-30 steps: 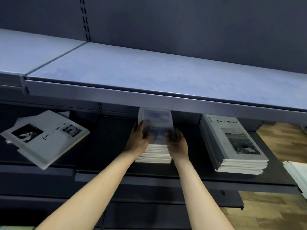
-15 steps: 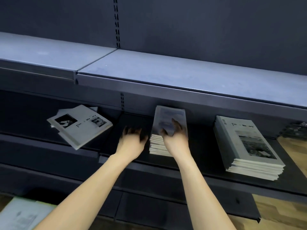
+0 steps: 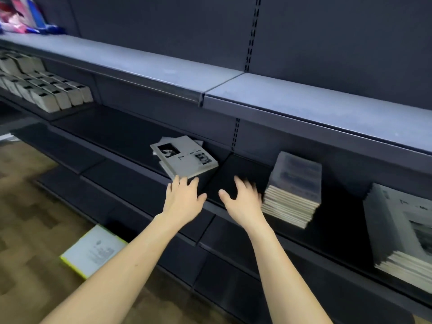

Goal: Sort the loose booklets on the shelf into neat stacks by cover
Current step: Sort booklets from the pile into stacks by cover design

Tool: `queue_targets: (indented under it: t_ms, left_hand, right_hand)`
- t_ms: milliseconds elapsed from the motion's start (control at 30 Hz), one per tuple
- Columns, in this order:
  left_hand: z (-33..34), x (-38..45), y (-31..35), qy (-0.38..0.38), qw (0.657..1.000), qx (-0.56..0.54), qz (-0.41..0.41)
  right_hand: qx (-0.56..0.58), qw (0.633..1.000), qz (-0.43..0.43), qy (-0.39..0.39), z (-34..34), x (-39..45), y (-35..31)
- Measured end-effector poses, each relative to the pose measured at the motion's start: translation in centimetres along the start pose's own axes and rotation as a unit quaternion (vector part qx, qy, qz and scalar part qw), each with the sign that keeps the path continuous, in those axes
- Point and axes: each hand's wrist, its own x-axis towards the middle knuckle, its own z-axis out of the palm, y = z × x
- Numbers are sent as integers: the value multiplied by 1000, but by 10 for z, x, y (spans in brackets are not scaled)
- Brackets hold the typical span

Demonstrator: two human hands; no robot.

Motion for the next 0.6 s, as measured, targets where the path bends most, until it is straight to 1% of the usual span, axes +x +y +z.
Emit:
queue_targets:
  t_ms: [133,200,267,300,600]
  left_hand:
    - [-12,-9,-22,0,1000,-4,-29]
    - [-16,-12,-33,1,999,-3,-42]
    - [-18,-13,-42,0,998,-8,-56]
    - [-19,-13,-48,-3,998,-11,-62]
    - [-26,-14,-99,-25,996,-31,-78]
  right_hand:
    - [11,999,-28,-33,11,-2,-24]
    - [78,994,-27,-69,14,-5,-33]
    - [158,982,-9,-107,18,-9,-40]
    - [171,979,-7,-114,21,-10,-44]
    - [176,976,3,-125,59,-12,-84]
